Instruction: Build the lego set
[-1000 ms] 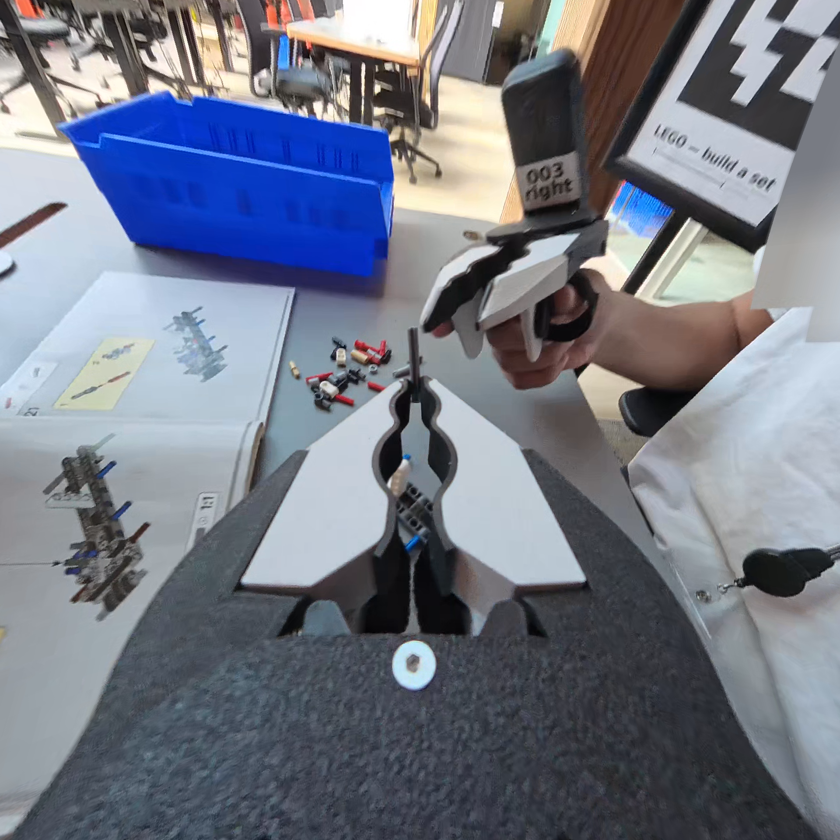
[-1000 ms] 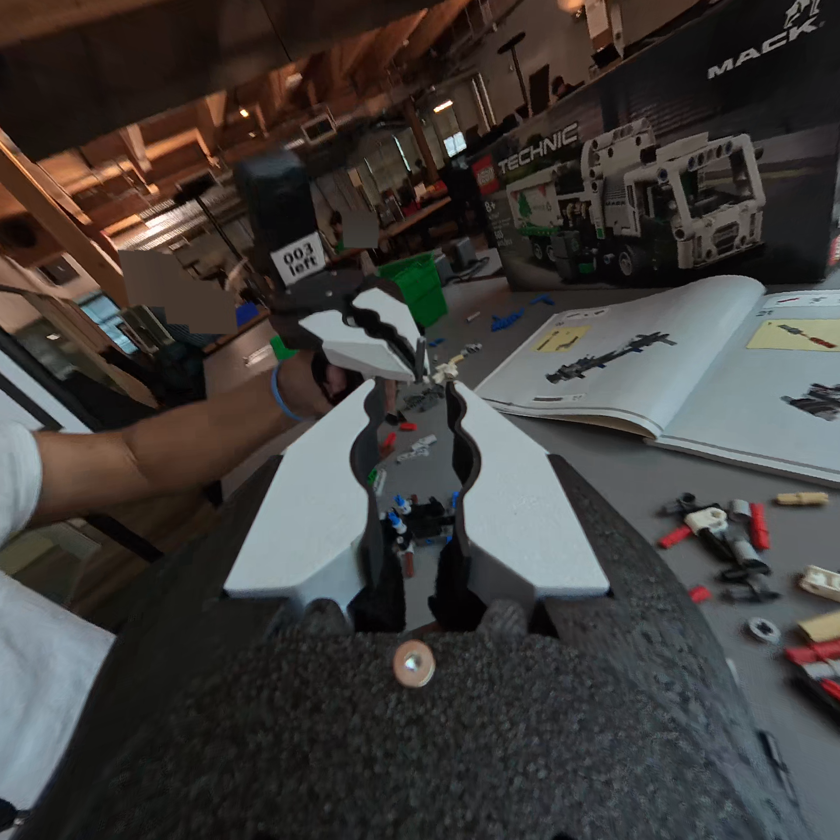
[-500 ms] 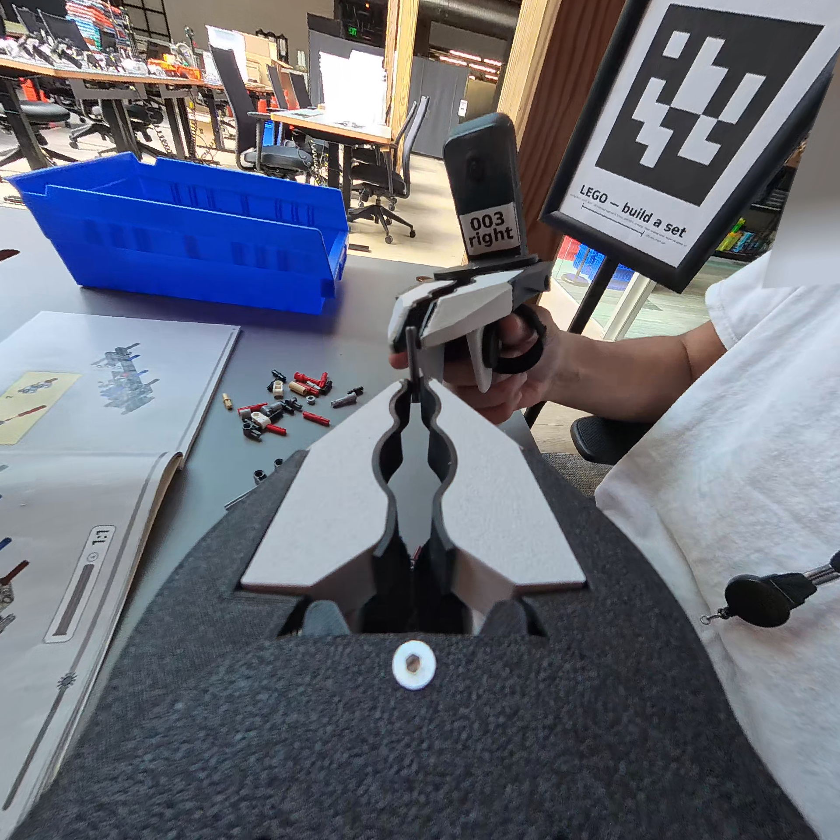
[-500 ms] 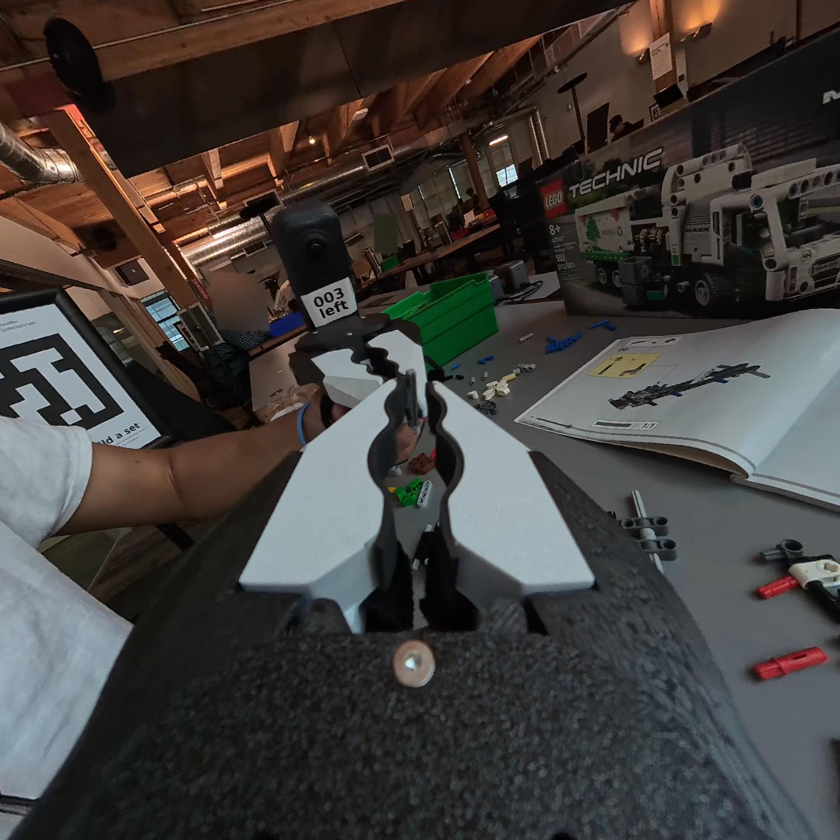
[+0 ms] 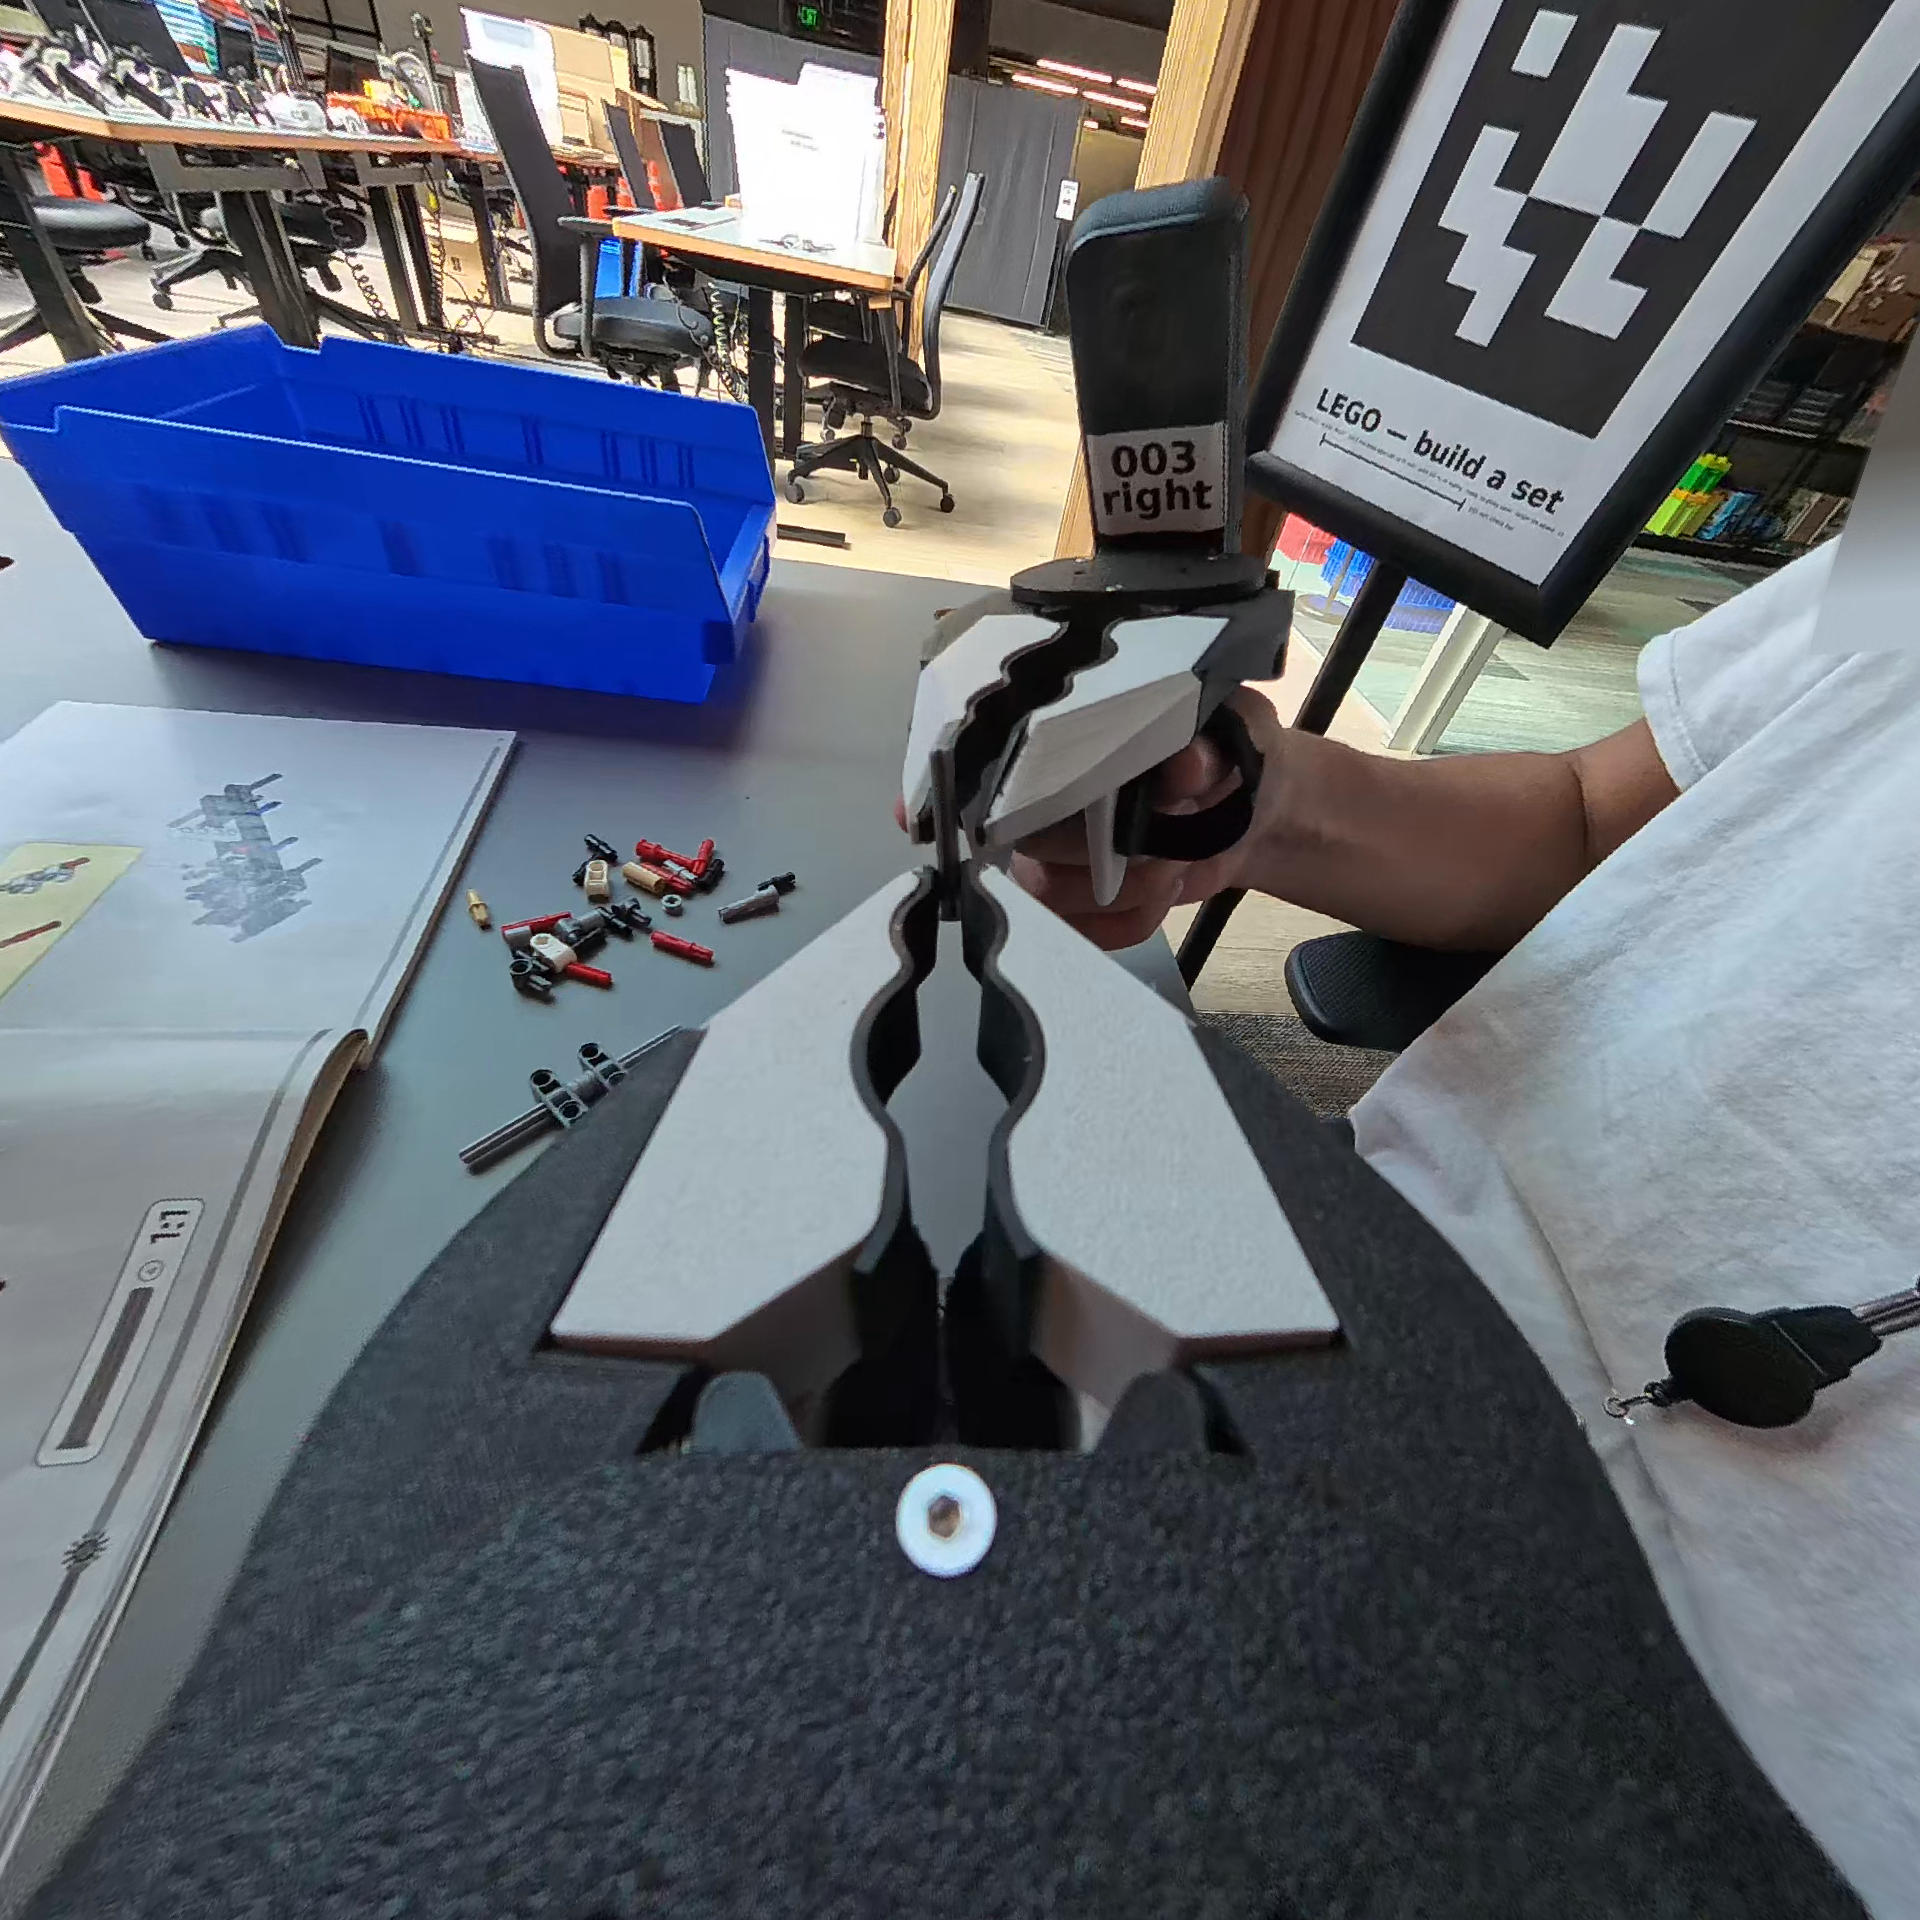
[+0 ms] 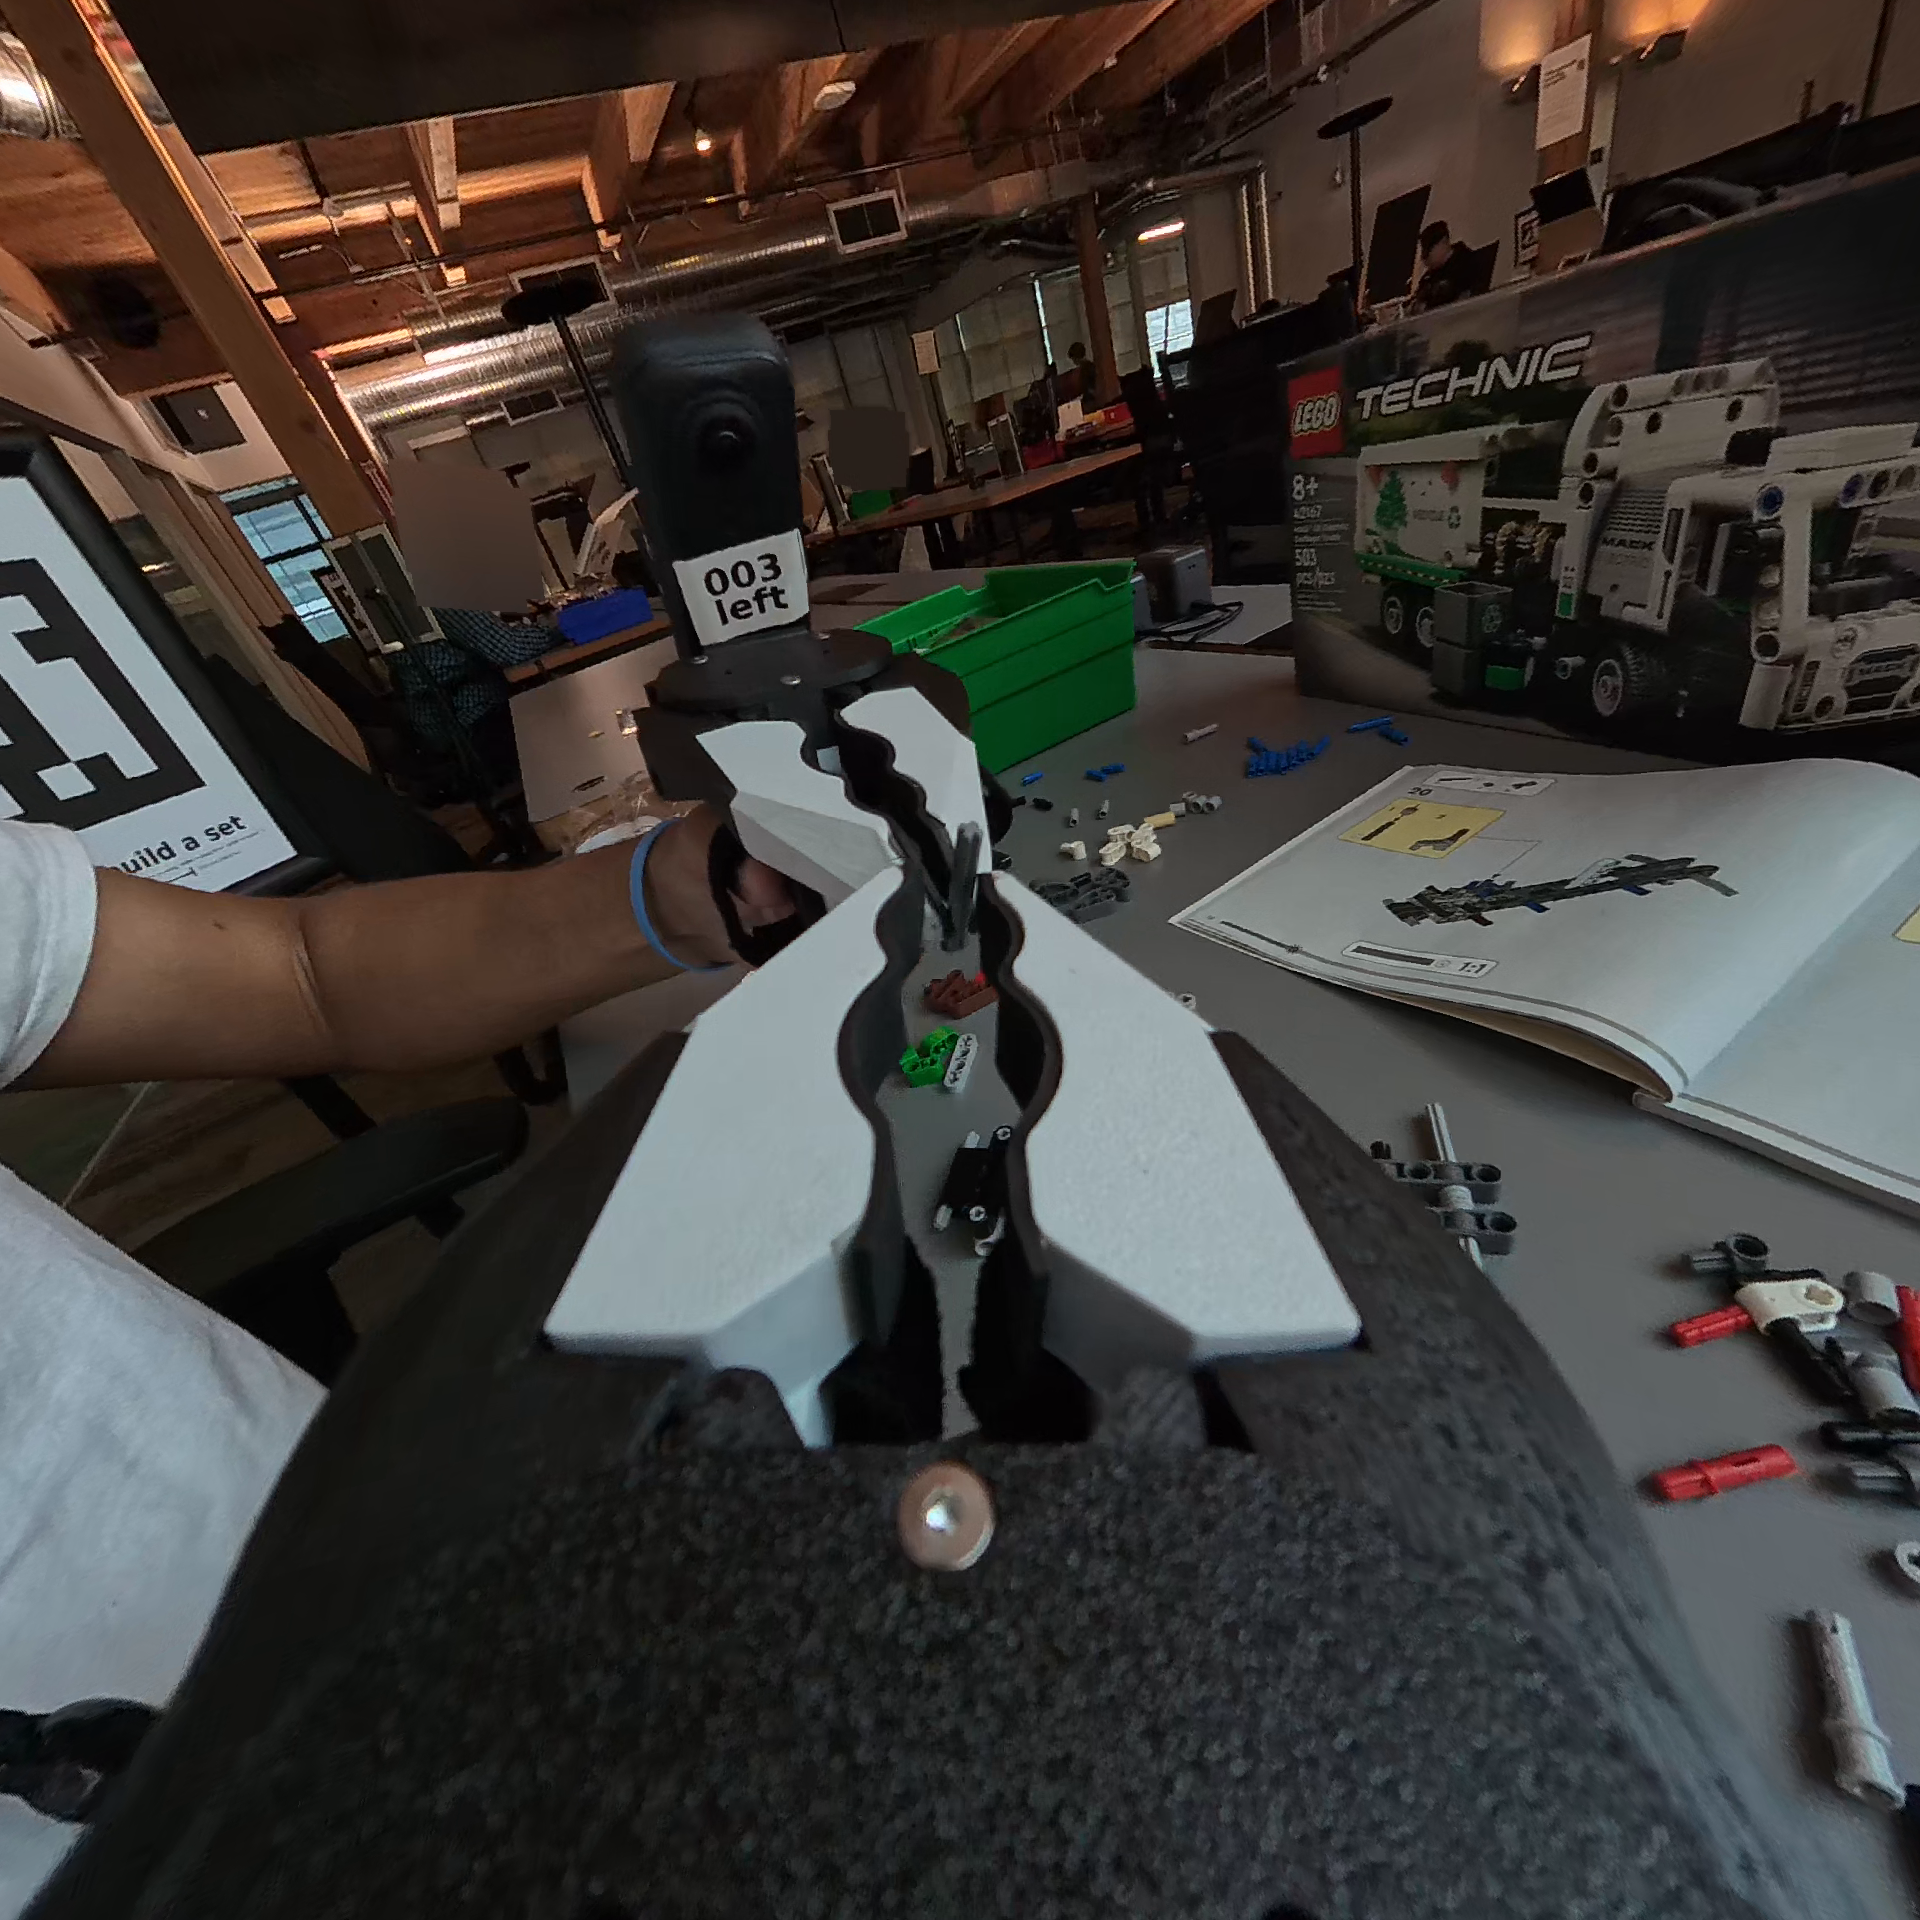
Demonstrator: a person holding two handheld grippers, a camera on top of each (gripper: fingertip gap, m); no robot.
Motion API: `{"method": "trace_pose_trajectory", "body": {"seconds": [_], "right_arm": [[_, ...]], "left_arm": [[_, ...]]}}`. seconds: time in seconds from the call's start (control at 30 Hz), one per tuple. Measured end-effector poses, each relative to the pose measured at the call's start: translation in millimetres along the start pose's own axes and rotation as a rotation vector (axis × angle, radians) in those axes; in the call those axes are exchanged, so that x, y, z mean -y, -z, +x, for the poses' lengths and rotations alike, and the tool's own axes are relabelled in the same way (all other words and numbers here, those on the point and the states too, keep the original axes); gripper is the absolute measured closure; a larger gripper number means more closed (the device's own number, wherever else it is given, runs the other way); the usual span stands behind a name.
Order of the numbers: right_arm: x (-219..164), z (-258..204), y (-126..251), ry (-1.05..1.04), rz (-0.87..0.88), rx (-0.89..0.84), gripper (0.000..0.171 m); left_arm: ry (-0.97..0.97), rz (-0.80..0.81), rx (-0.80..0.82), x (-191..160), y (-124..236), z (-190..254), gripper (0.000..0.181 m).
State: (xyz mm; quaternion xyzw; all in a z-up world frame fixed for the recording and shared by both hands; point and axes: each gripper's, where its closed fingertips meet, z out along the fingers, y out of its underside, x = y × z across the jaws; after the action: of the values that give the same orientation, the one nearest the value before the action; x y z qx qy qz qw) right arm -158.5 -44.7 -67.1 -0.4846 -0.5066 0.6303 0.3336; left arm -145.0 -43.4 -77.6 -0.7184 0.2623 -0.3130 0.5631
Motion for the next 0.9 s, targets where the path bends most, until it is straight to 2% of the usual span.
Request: {"method": "trace_pose_trajectory", "body": {"seconds": [0.2, 0.37, 0.47, 0.53, 0.73, 0.9], "right_arm": [[1.9, -3.2, 5.4, 0.02, -0.004, -0.01, 0.17], [-6.3, -8.7, 18.3, 0.014, -0.073, 0.003, 0.171], [-14.3, -12.4, 33.6, 0.084, -0.136, 0.007, 0.171], [-14.8, -7.3, 46.8, 0.138, -0.16, -0.037, 0.171], [-21.5, 19.9, 94.7, 0.155, -0.221, -0.167, 0.171], [-46.6, 40.3, 99.2, 0.126, -0.31, -0.204, 0.17]], "left_arm": [[-0.01, -0.016, -0.01, -2.9, -5.1, 8.8, 0.179], [-0.025, -0.056, -0.014, -9.1, -15.5, 18.8, 0.179], [-0.047, -0.103, 0.003, -17.5, -27.2, 27.9, 0.179], [-0.055, -0.138, 0.047, -24.4, -28.2, 28.9, 0.168], [-0.007, -0.149, 0.201, -34.3, -0.1, 33.5, 0.166], [0.119, -0.048, 0.275, -41.0, 25.3, 56.2, 0.166]]}}
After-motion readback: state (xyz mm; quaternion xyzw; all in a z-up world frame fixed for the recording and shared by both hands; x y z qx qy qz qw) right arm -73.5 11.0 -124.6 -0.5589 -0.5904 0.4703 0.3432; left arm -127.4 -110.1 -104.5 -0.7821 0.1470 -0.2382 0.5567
